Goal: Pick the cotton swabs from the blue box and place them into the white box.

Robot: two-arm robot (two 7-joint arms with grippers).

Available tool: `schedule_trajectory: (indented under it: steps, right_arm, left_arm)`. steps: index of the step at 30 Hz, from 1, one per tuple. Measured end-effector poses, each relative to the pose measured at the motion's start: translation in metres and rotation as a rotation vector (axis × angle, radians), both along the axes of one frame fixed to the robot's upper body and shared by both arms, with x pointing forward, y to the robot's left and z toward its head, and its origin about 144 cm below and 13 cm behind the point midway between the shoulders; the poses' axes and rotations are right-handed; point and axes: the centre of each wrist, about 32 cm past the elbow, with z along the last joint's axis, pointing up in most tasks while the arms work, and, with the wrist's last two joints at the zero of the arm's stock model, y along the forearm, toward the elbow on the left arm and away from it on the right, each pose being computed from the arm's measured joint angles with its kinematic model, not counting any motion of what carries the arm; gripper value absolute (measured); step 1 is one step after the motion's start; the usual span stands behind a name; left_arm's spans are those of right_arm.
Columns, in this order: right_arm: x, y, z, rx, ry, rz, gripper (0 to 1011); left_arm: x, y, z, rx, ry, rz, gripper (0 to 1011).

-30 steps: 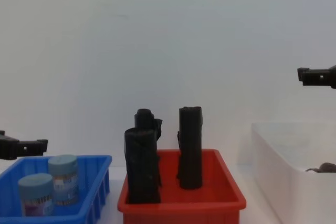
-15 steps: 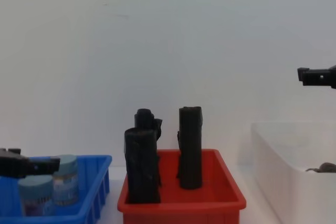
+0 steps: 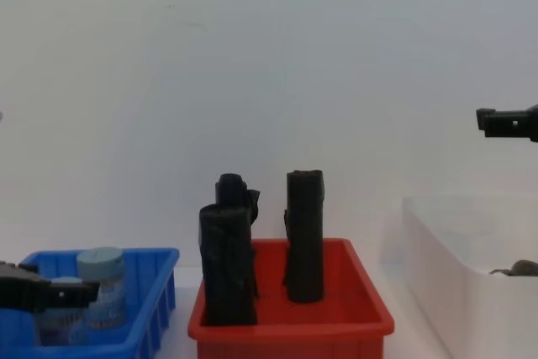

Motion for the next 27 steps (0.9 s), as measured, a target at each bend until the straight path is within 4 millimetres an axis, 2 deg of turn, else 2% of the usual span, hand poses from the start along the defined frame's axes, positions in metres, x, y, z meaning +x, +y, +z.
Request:
schedule_trajectory:
  steps: [27]
  right_arm:
    - [0.000, 0.000, 0.000, 0.000, 0.000, 0.000, 1002]
  left_arm:
    - [0.012, 0.008, -0.012, -0.019, 0.056, -0.006, 997]
